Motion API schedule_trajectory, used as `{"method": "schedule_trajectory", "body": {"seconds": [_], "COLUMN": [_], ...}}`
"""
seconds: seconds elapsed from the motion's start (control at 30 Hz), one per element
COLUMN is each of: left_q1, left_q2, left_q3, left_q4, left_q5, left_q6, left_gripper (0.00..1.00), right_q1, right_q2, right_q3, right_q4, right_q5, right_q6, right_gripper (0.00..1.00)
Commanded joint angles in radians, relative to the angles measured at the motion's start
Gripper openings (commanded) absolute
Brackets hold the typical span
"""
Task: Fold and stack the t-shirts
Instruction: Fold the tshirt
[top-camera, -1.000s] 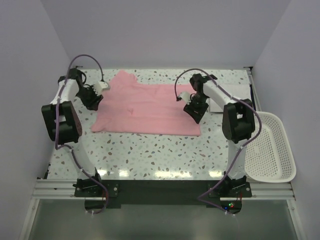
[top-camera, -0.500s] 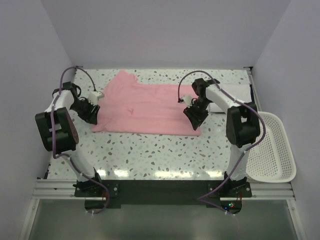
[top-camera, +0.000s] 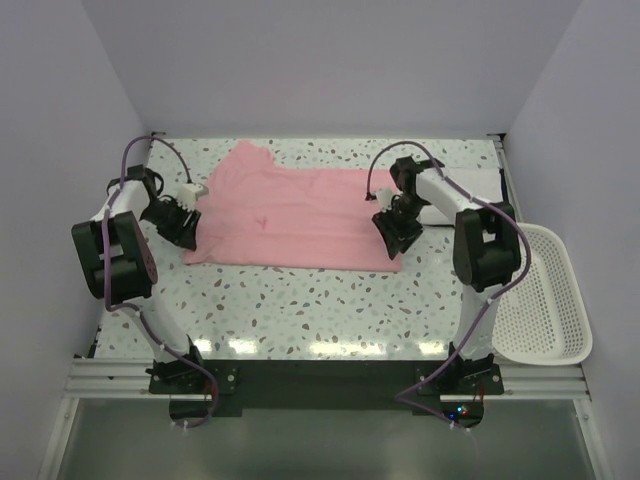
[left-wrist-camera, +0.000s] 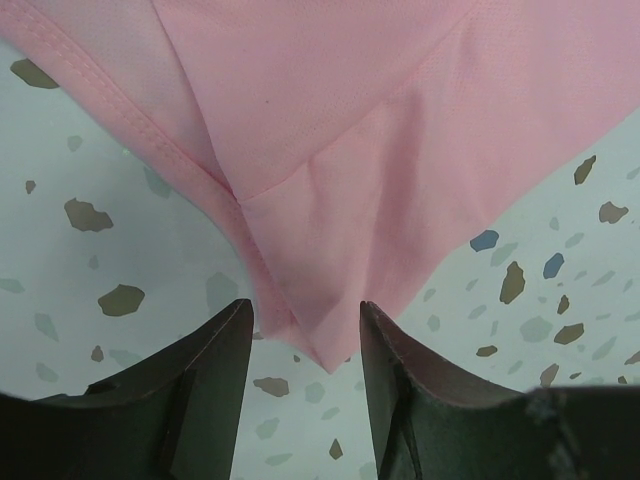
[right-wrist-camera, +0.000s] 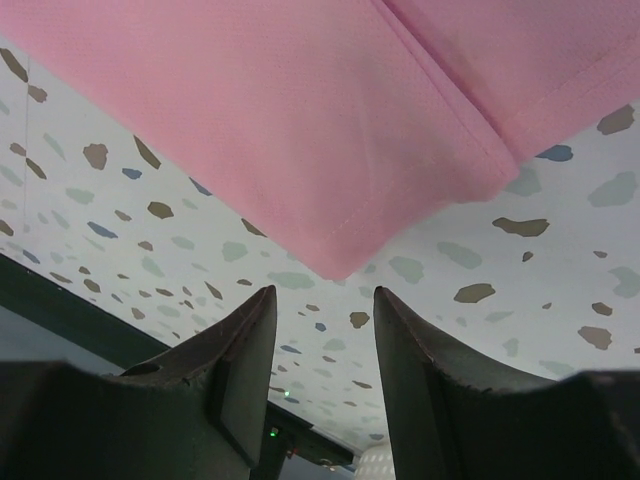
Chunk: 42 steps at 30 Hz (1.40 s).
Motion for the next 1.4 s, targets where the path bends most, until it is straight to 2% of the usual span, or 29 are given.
{"method": "schedule_trajectory", "body": {"seconds": [0.0,0.3,0.5,0.6,0.7,0.77,0.83,1.03,1.23,1.37], "left_q1": [0.006,0.006,0.006,0.005,0.006,0.006,0.010,0.025,0.039,0.040], "left_q2": [0.008,0.010,0.007,0.005,0.004,0.004,0.002,0.005,0.004,-0.012], "left_q3": [0.006,-0.025,-0.026,-0.023,-0.022,-0.020,-0.020,0.001,0.020,-0.029], "left_q4": [0.022,0.020,0.022,0.014,0.007,0.002,-0.006,-0.038,-0.090,-0.105], "left_q5": [0.018,-0.001,0.004,0.010,0.013,0.018,0.015,0.013,-0.040,-0.065], "left_q6": [-0.024,-0.015,-0.020,-0.018,-0.015,-0.014,-0.011,0.000,0.026,0.045], "left_gripper": [0.52,0.55,0.54,0.51,0.43,0.31,0.20,0.02,0.00,0.00], "right_q1": [-0.009,-0.020,-0.019,-0.020,-0.019,-0.022,-0.022,-0.036,-0.037,-0.036], "right_q2": [0.018,0.069,0.069,0.067,0.063,0.058,0.050,0.029,-0.014,-0.026], "right_q3": [-0.014,-0.028,-0.008,-0.006,-0.016,-0.023,-0.028,-0.036,-0.065,-0.126], "right_q4": [0.015,0.026,0.015,0.006,0.001,0.001,0.003,-0.007,-0.031,-0.028], "right_q5": [0.016,-0.001,-0.006,-0.015,-0.021,-0.015,-0.007,0.016,0.048,0.042], "right_q6": [0.053,0.062,0.057,0.056,0.050,0.045,0.037,0.016,-0.050,-0.068], "right_gripper": [0.47,0.45,0.36,0.26,0.08,0.01,0.00,0.00,0.00,0.00]}}
